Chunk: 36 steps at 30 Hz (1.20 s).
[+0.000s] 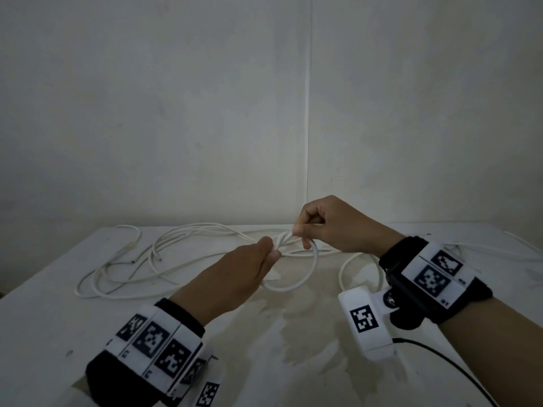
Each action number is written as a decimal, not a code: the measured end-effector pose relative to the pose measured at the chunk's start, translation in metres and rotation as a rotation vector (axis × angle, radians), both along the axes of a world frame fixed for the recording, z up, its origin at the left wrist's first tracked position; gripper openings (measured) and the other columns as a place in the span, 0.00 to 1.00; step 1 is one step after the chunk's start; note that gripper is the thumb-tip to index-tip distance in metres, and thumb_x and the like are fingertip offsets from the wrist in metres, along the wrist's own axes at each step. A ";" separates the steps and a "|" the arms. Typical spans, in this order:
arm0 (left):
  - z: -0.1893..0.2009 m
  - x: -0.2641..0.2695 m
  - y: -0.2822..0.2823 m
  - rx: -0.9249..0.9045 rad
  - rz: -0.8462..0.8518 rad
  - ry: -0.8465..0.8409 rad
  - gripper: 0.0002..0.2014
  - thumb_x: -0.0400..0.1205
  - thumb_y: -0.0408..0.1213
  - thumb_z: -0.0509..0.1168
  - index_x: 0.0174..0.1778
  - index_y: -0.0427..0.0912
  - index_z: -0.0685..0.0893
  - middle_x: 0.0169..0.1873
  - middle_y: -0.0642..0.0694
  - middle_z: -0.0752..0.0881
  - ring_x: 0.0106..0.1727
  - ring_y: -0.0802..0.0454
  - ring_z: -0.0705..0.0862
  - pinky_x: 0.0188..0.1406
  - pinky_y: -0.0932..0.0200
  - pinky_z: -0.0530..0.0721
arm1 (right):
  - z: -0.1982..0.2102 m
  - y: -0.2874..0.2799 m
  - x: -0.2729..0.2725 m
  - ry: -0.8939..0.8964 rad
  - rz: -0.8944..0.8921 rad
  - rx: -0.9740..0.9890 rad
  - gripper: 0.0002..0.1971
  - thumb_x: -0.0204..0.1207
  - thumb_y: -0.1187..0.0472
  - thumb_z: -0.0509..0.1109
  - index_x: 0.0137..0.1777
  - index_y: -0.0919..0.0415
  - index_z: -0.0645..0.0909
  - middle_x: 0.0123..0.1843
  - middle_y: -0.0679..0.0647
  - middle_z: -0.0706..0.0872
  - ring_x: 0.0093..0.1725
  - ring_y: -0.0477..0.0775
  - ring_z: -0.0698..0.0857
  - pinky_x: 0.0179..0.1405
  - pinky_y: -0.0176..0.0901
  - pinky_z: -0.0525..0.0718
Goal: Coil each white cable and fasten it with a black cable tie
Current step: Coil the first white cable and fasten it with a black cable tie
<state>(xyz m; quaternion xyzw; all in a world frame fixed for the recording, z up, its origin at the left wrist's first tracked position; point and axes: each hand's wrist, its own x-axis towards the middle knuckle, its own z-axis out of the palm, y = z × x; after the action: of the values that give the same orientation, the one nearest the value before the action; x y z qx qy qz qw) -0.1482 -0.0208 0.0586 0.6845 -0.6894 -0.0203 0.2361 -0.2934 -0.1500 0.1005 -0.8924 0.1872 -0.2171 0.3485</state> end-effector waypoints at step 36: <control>0.020 0.035 0.002 -0.378 0.167 1.168 0.19 0.86 0.36 0.52 0.26 0.45 0.64 0.15 0.57 0.63 0.17 0.60 0.61 0.17 0.67 0.69 | -0.026 -0.032 0.010 -0.335 -0.205 -0.200 0.05 0.79 0.63 0.64 0.47 0.51 0.77 0.31 0.47 0.75 0.28 0.41 0.73 0.30 0.28 0.70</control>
<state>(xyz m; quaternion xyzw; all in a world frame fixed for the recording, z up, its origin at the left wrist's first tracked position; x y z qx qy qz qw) -0.1132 -0.0185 0.0787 0.5584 -0.3824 -0.2506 0.6922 -0.2837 -0.1824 0.0745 -0.8503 0.1939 -0.4143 0.2605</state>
